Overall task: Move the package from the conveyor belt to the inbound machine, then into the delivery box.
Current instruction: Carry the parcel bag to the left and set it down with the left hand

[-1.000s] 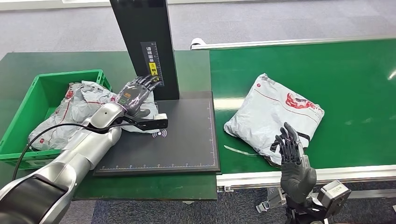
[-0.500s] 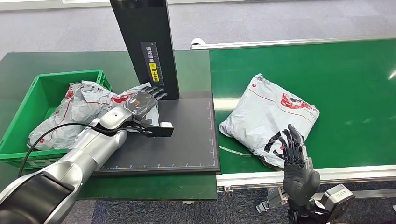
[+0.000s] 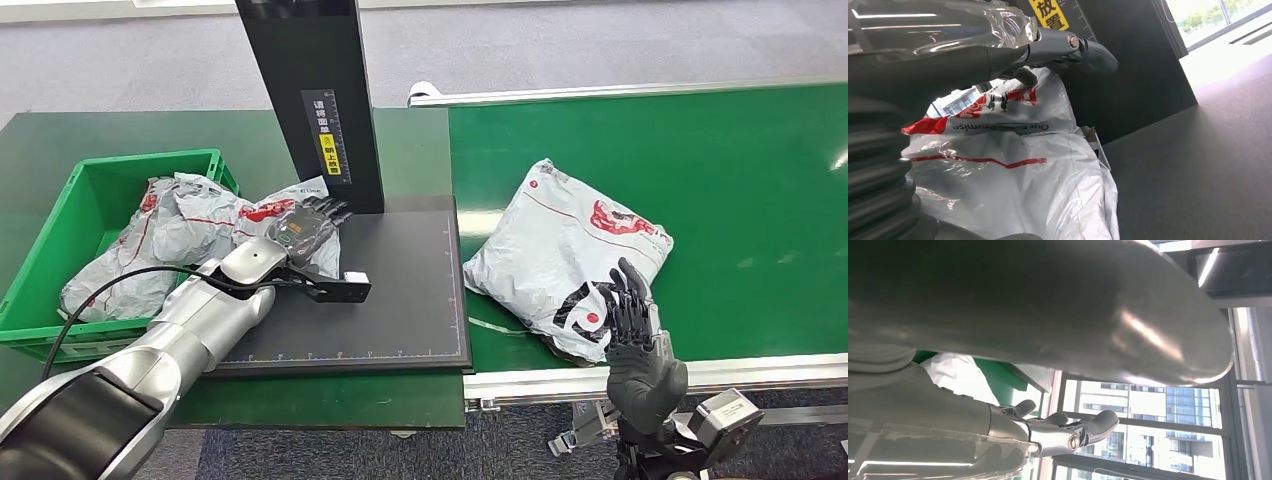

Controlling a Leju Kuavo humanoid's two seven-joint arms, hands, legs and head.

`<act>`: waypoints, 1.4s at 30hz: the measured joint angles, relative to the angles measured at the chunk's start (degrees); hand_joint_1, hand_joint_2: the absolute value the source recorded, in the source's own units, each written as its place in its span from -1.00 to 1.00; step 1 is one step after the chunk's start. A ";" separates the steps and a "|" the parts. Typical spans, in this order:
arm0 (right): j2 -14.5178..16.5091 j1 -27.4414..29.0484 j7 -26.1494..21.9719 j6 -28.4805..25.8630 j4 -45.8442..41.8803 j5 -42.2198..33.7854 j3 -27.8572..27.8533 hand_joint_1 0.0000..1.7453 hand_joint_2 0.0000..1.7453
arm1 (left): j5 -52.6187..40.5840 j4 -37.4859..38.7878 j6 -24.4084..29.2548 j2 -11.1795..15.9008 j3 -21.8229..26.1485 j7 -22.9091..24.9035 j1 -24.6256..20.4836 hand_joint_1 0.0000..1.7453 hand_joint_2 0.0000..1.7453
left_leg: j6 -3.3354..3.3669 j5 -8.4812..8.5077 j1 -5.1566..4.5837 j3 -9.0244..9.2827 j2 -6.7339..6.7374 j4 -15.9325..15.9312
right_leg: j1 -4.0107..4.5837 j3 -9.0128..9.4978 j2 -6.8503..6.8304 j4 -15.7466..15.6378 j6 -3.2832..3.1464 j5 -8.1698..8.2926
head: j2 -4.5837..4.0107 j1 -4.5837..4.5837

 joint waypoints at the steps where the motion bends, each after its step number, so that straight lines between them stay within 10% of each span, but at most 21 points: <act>1: -0.01 -0.01 0.00 0.00 0.00 0.00 0.00 -1.00 -1.00 | 0.00 0.08 0.00 0.00 -0.07 0.00 -0.04 -1.00 1.00 | 0.00 0.00 0.00 0.00 0.00 0.00 | 0.00 0.00 0.00 0.00 0.00 0.00 | 0.00 -0.01; 10: -0.39 -0.55 0.00 -0.44 0.34 -0.14 0.60 -1.00 -1.00 | -0.58 1.35 -0.78 0.12 -0.63 3.11 -0.29 -1.00 1.00 | 0.00 0.00 0.00 0.02 0.01 -0.01 | 0.00 0.04 0.00 0.01 0.00 0.00 | 0.01 0.01; 14: -0.43 -1.72 0.05 -0.75 0.85 -0.14 1.17 -1.00 -1.00 | -0.99 2.40 -2.01 0.52 -0.82 4.58 -0.45 0.81 1.00 | 0.00 0.00 0.00 0.07 0.03 -0.01 | 0.01 0.08 0.01 0.01 0.00 0.00 | 0.01 0.01; 15: -0.44 -1.98 0.07 -0.77 0.96 -0.14 1.31 -1.00 -1.00 | -1.13 2.66 -2.35 0.65 -0.85 4.90 -0.47 0.95 1.00 | 0.00 0.00 0.01 0.08 0.02 -0.01 | 0.01 0.09 0.01 0.01 0.00 0.00 | 0.01 0.00; 37: -0.93 -4.07 -0.63 -0.63 4.32 -0.38 4.21 -1.00 -1.00 | -0.57 3.81 1.15 4.30 -0.63 3.75 1.57 1.00 1.00 | -0.03 -0.04 0.02 0.20 0.23 -0.04 | 0.03 0.14 0.19 0.02 -0.02 0.00 | 0.00 0.01; 42: -1.13 -3.68 -0.94 -0.65 4.42 -0.49 4.39 -1.00 -1.00 | 0.57 2.97 12.12 4.90 0.14 1.18 3.38 1.00 1.00 | -0.04 -0.03 0.02 0.20 0.24 -0.03 | 0.03 0.10 0.20 0.02 -0.02 0.00 | 0.01 0.00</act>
